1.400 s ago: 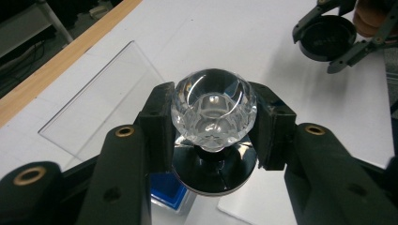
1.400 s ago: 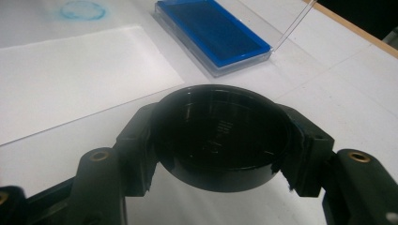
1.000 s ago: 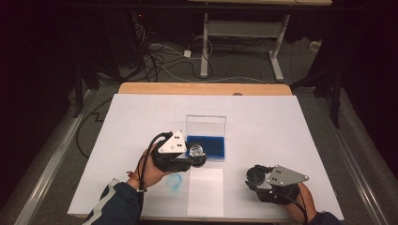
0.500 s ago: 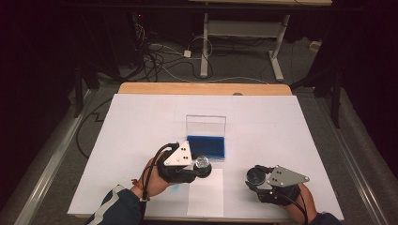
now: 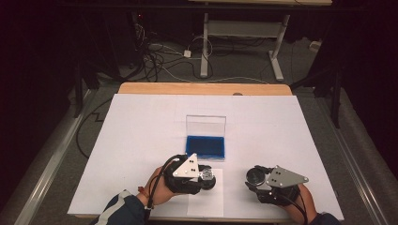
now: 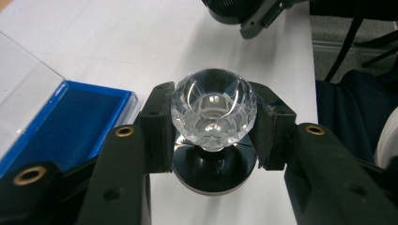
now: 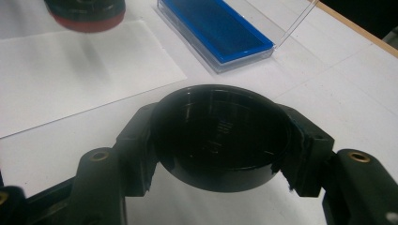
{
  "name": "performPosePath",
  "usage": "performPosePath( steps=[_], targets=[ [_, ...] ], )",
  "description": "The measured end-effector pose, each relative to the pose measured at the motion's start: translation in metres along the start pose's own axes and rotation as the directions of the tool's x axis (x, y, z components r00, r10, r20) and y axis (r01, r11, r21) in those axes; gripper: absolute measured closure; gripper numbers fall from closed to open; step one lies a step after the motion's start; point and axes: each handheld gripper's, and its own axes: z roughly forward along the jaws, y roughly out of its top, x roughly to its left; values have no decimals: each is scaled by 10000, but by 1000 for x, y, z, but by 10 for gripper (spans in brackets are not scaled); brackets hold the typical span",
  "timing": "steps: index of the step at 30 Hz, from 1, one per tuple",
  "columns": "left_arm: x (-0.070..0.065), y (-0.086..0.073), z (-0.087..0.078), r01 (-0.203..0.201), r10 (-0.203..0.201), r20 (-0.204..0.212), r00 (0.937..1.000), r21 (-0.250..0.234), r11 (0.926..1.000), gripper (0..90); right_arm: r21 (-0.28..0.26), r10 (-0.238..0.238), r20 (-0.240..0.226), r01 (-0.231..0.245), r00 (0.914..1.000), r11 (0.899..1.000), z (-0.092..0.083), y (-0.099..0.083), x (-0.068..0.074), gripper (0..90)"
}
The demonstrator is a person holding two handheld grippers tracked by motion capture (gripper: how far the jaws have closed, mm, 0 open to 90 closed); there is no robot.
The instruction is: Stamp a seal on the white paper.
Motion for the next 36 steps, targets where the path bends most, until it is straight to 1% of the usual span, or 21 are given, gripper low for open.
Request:
performPosePath(
  steps=[4,6,8,9,10,12,14,17,18,23,25,26,28,31,32,34,36],
  targets=[
    [-3,-3,6,-41,40,47,10000,59,10000,541,23,-28,17,28,10000,10000,0,0,0,386],
    [-5,-4,8,-18,17,147,9999,100,9999,541,20,-45,16,45,10000,10000,0,0,0,386],
    [-6,-6,10,-56,54,126,9999,158,9999,541,10,-38,17,38,10000,10000,-1,0,0,386],
    [-7,-6,11,-46,42,211,9998,181,9998,541,18,-50,20,50,10000,10000,-1,0,0,386],
    [-8,-7,12,-60,57,156,9999,228,9997,541,25,-55,24,55,10000,10000,0,0,0,386],
    [-8,-9,13,-25,20,215,9998,256,9997,541,27,-72,11,72,10000,10000,0,0,0,386],
    [-8,-11,14,42,-46,179,9998,252,9997,541,33,-87,15,87,10000,10000,-1,0,1,386],
    [-9,-14,16,52,-62,257,9996,372,9993,541,12,-63,-45,63,10000,10000,-1,0,1,386],
    [-10,-14,17,-21,8,261,9997,495,9988,541,10,-35,-56,35,10000,10000,-1,0,0,386],
    [-11,-16,22,-248,231,253,9994,705,9972,540,15,-32,-86,32,10000,10000,-1,0,0,386],
    [-11,-18,25,-313,292,241,9993,921,9953,541,19,-49,-105,50,9999,10000,-1,0,1,386],
    [-11,-20,26,-289,269,260,9993,811,9963,540,20,-53,-108,53,9999,10000,-1,0,1,386],
    [-9,-22,25,-140,116,315,9994,776,9969,540,31,-61,-114,61,9999,10000,-1,0,0,386],
    [-5,-27,24,7,-38,503,9987,618,9981,541,23,-57,-117,57,9999,10000,-1,0,0,386],
    [-5,-28,24,129,-160,540,9984,559,9984,541,24,-59,-119,60,9999,10000,-1,0,0,386],
    [-6,-28,25,27,-54,451,9990,585,9983,542,26,-74,-139,74,9999,10000,-2,0,0,386],
    [-6,-28,25,84,-111,497,9987,550,9984,542,23,-81,-162,81,9998,10000,-2,0,1,386]
  ],
)
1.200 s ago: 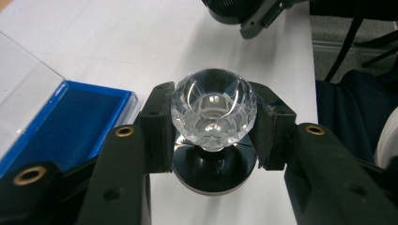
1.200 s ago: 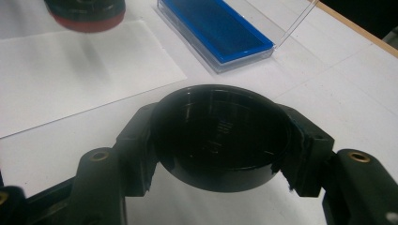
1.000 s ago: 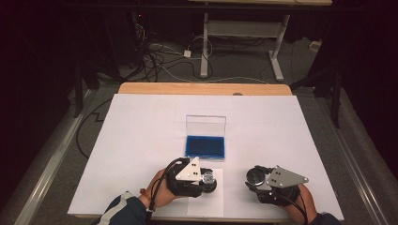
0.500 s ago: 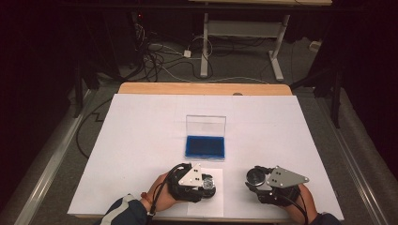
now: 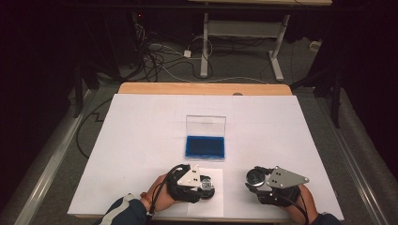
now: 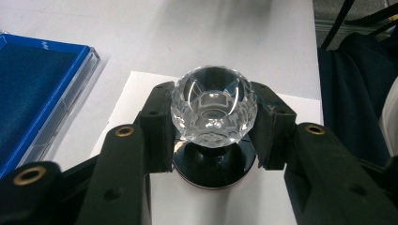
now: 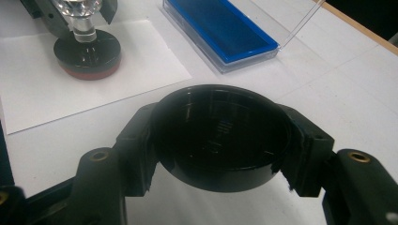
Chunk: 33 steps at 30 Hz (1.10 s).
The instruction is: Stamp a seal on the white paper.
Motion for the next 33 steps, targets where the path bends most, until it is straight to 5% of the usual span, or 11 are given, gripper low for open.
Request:
performPosePath(
  steps=[8,18,33],
  targets=[
    [1,1,0,-114,113,45,9999,133,9998,543,-7,-25,-27,25,10000,10000,0,0,0,386],
    [2,11,-2,-151,142,103,9998,958,9953,543,-182,-89,-98,87,9999,9998,-1,1,2,386],
    [4,14,-1,-235,209,230,9995,1229,9921,544,-338,-184,-189,178,9997,9993,-2,2,4,386]
  ],
)
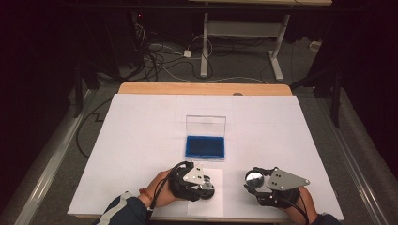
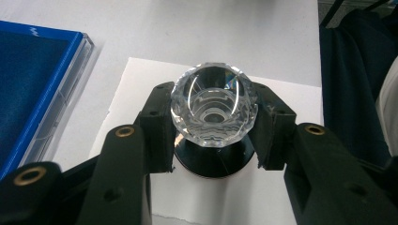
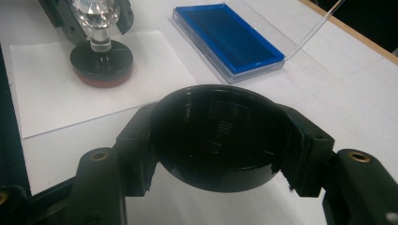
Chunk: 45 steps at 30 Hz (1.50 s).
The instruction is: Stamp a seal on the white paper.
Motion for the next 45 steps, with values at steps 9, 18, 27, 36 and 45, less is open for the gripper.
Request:
performPosePath(
  steps=[9,18,27,36,45],
  targets=[
    [4,-1,0,235,-234,247,9994,-56,9997,543,-83,-43,-85,42,10000,10000,0,1,2,386],
    [2,-2,1,66,-65,161,9998,-57,10000,543,-84,-10,-130,8,9999,10000,-1,0,1,386],
    [1,-1,1,48,-48,125,9999,-7,10000,543,-12,-43,-156,43,9999,10000,0,1,2,386],
    [0,0,1,-99,99,6,10000,172,9998,542,44,-86,-227,87,9997,10000,0,0,2,386],
    [-1,0,1,-32,34,-65,10000,154,9999,542,-14,-67,-40,67,10000,10000,-1,1,2,386]
  ],
)
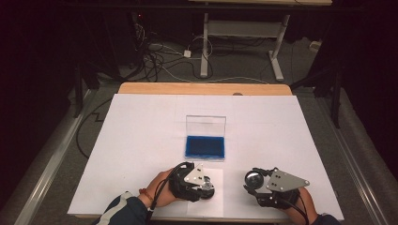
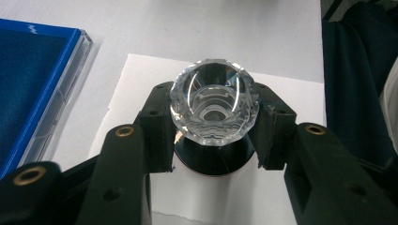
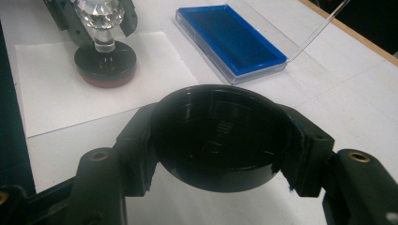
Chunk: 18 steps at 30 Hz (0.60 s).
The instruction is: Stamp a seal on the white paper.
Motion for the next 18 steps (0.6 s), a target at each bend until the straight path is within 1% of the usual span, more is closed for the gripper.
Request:
performPosePath(
  steps=[2,3,4,9,11,13,14,15,16,18],
  targets=[
    [0,-1,0,73,-72,38,10000,-112,9999,542,-3,6,57,-6,10000,10000,0,0,0,386],
    [0,0,0,91,-91,31,10000,-73,9999,542,8,-17,37,17,10000,10000,0,0,0,386],
    [0,0,0,25,-25,-12,10000,-1,10000,542,21,-29,71,29,10000,10000,0,0,0,386],
    [-2,1,1,-16,16,-103,9999,-25,10000,542,43,-1,109,1,9999,10000,0,-1,-1,386],
    [0,0,0,46,-45,34,10000,-109,9999,542,53,-2,120,2,9999,10000,-1,-1,-1,386],
    [-1,1,-2,-78,77,-71,9999,-93,9999,542,34,-11,136,11,9999,10000,-2,0,-1,386],
    [-1,2,-4,-57,57,11,10000,-201,9998,542,16,13,140,-13,9999,10000,-2,0,-1,386],
    [0,2,-7,107,-101,131,9999,-500,9987,542,7,33,145,-33,9999,10000,-2,0,-1,386],
    [1,3,-10,175,-167,124,9998,-661,9977,542,17,55,165,-55,9998,10000,-2,-1,-2,386],
    [2,5,-16,180,-182,-12,9998,-840,9963,542,47,45,160,-45,9999,10000,-2,-1,-2,386]
  ],
)
